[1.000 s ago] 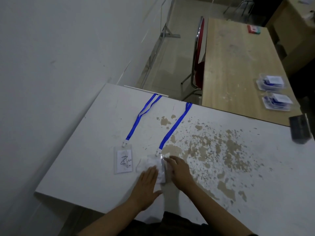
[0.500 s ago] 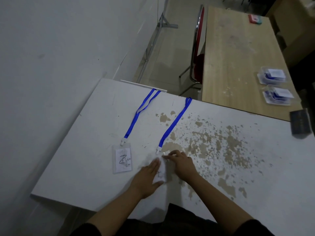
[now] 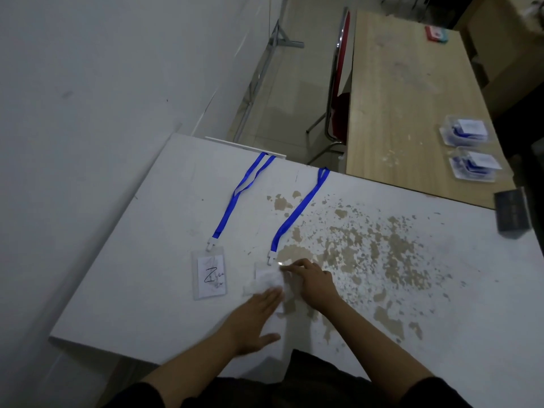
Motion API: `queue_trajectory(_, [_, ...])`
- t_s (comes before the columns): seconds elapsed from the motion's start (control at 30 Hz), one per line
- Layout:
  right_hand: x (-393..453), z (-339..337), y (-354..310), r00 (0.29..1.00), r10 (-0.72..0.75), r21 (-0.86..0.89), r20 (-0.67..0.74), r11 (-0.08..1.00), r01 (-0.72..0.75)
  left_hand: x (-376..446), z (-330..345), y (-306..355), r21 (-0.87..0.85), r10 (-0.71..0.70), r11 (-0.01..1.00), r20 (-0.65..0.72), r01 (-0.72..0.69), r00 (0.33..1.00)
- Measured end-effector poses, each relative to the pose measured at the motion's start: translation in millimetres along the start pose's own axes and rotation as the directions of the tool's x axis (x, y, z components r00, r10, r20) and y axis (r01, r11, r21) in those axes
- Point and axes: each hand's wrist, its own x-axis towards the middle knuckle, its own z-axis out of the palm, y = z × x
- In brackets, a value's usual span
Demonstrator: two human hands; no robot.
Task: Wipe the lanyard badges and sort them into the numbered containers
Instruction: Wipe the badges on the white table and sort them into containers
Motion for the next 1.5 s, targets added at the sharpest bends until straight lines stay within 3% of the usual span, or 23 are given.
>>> queue_trajectory(0.2, [0,-4,-2,1.0,0.013,-0.005,0.016,1.0,-0.013,14,-22,-7,-0.041,-0.114,0.993,-0.079,0.111,0.99])
queue_trajectory(0.4, [-1,-3,-2,1.0,-0.009,0.02,-0.005,1.0,0.009,-28,13,-4,0.043,0.035,0.998,0.038,-0.036,0.999])
queue_trajectory(0.57, [-1,4,2,1.0,-0.011,-0.004,-0.01,1.0,0.011,-12,-7,-5,0.03,-0.094,0.995,-0.076,0.097,0.993])
queue_trajectory(0.73, [-2,4,4,0.998,-0.037,-0.082,0.054,0.996,0.042,-34,19,1,0.024,0.051,0.998,0.047,-0.053,0.998])
queue_trajectory(0.9, [-9,6,6,0.996,-0.073,-0.118,0.057,0.99,0.079,-19,-6,-11,0.006,-0.113,0.993,-0.097,0.114,0.989])
queue_trajectory(1.07, [-11,9,8,0.995,-0.084,-0.126,0.045,0.988,0.089,-36,13,3,0.01,-0.007,1.0,0.03,0.007,1.0])
queue_trajectory(1.23, [-11,10,9,0.995,-0.096,-0.118,0.038,0.988,0.099,-16,-19,-14,0.051,-0.132,0.989,-0.097,0.138,0.986])
queue_trajectory(1.4, [-11,11,10,0.995,-0.094,-0.099,0.037,0.99,0.097,-23,3,10,0.016,0.03,0.999,0.053,-0.031,0.998])
queue_trajectory(1.5, [-10,12,9,0.995,-0.093,-0.111,0.033,0.989,0.097,-17,-3,3,0.015,-0.01,1.0,-0.004,0.01,1.0])
